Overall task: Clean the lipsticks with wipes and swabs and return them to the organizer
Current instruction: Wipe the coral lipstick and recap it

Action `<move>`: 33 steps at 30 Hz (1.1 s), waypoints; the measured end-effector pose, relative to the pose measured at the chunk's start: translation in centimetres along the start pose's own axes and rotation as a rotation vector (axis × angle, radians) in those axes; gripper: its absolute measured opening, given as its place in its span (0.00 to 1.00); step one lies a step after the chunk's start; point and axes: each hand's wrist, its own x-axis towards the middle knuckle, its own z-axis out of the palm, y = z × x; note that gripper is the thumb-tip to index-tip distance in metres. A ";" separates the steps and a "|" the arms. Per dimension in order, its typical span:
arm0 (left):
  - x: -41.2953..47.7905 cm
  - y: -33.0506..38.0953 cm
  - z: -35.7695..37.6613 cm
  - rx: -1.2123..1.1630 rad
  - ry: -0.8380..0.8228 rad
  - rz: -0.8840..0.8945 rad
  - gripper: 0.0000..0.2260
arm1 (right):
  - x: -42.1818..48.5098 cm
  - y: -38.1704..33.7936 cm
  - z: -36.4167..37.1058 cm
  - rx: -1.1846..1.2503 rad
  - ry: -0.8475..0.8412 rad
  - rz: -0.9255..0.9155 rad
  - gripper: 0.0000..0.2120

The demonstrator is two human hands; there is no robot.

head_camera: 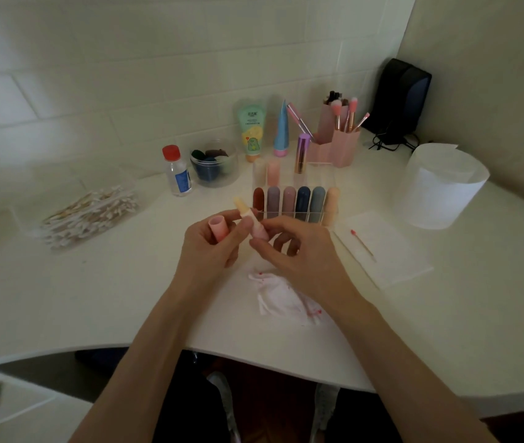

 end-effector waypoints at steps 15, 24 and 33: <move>-0.3 0.4 -0.1 0.089 0.067 0.096 0.10 | 0.3 -0.9 -0.2 0.225 -0.234 0.109 0.14; -0.4 0.5 0.0 0.042 0.052 0.092 0.10 | 0.3 -0.6 -0.6 0.383 -0.077 0.191 0.13; -0.6 0.6 -0.1 0.001 0.037 0.112 0.14 | 0.2 -1.0 -0.8 0.504 -0.108 0.201 0.13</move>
